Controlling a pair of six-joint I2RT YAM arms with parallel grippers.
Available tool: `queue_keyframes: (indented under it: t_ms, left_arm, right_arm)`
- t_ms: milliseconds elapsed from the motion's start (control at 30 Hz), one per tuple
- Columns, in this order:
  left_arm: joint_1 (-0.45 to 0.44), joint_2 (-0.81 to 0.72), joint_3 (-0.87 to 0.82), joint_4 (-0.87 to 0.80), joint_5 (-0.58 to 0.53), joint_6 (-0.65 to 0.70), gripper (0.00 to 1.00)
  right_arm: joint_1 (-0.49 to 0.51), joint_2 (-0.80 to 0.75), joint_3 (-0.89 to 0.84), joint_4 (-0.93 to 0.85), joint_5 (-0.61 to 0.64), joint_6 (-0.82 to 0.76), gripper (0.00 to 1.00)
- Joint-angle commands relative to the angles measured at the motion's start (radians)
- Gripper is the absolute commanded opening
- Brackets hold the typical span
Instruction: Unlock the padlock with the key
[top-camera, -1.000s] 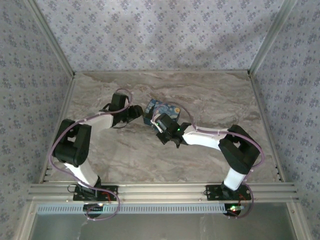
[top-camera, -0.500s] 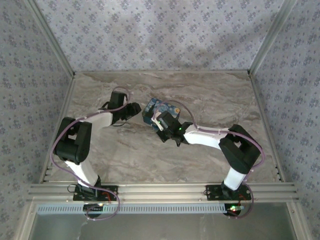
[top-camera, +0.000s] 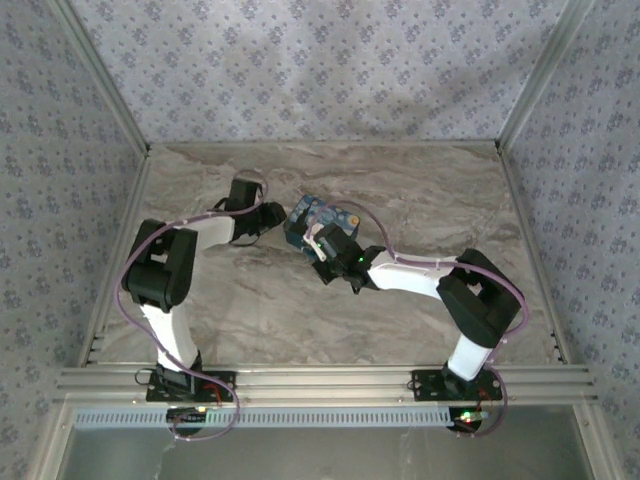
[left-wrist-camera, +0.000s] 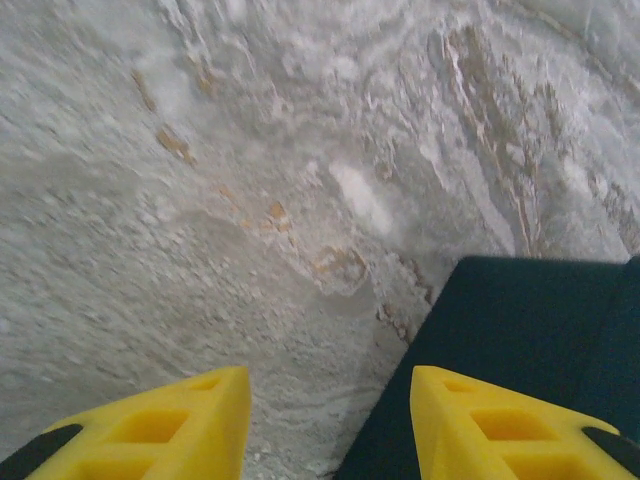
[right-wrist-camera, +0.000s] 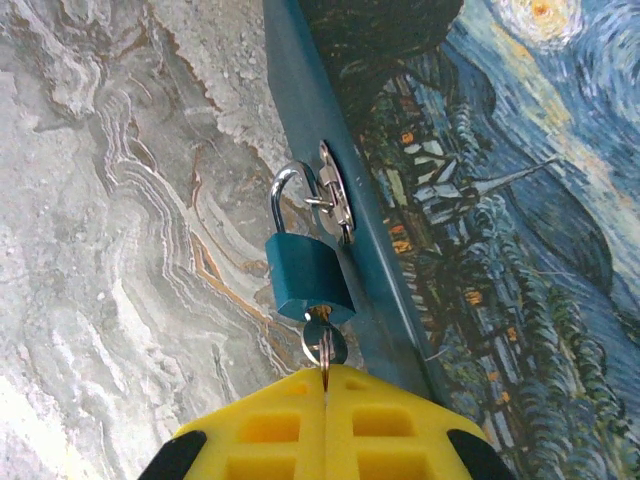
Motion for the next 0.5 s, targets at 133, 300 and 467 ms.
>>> queue_keyframes:
  t_ms: [133, 300, 467]
  left_arm:
    - [-0.03, -0.02, -0.024, 0.032, 0.056, -0.013, 0.44]
    - [-0.032, -0.024, -0.042, 0.062, 0.079, -0.022, 0.42]
    - [-0.036, -0.021, -0.048, 0.071, 0.087, -0.03, 0.4]
  right_arm:
    - [0.012, 0.052, 0.066, 0.056, -0.025, 0.03, 0.0]
    - [0.007, 0.048, 0.063, 0.07, -0.018, 0.042, 0.0]
    - [0.01, 0.053, 0.075, 0.095, 0.026, 0.029, 0.0]
